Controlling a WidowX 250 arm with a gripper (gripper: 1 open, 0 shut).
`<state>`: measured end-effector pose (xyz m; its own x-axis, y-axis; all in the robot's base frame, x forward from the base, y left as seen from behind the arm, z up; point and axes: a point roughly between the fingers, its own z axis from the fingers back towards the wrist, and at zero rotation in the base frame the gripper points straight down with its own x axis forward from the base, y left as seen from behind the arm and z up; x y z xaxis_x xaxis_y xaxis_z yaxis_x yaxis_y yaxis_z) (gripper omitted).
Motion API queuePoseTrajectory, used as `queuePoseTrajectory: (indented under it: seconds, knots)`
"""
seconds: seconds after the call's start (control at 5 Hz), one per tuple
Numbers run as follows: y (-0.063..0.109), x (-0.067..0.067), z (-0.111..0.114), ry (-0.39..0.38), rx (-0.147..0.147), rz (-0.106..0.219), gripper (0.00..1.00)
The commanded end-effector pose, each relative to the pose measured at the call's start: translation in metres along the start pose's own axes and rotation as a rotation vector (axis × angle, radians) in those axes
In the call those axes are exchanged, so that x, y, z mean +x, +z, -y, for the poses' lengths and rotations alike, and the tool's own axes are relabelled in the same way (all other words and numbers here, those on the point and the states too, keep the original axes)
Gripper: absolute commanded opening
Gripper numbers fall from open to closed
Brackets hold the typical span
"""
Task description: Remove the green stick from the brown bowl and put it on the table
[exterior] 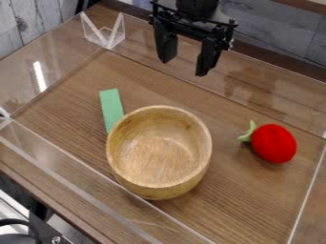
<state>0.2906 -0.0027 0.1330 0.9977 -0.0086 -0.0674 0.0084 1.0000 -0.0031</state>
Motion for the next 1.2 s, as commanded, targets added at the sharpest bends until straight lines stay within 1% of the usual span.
queuePoseTrajectory:
  seconds: [0.0, 0.2, 0.4, 0.6, 0.8, 1.0]
  knots:
    - [0.000, 0.003, -0.001, -0.002, 0.001, 0.003, 1.00]
    - [0.005, 0.005, -0.001, -0.003, 0.003, 0.011, 1.00]
    - [0.014, 0.008, -0.002, 0.004, 0.005, 0.023, 1.00]
    - [0.019, 0.010, -0.003, 0.006, 0.004, 0.035, 1.00]
    - [0.021, 0.008, -0.004, 0.005, 0.003, 0.043, 1.00]
    - [0.021, 0.006, -0.003, -0.001, 0.002, 0.043, 1.00]
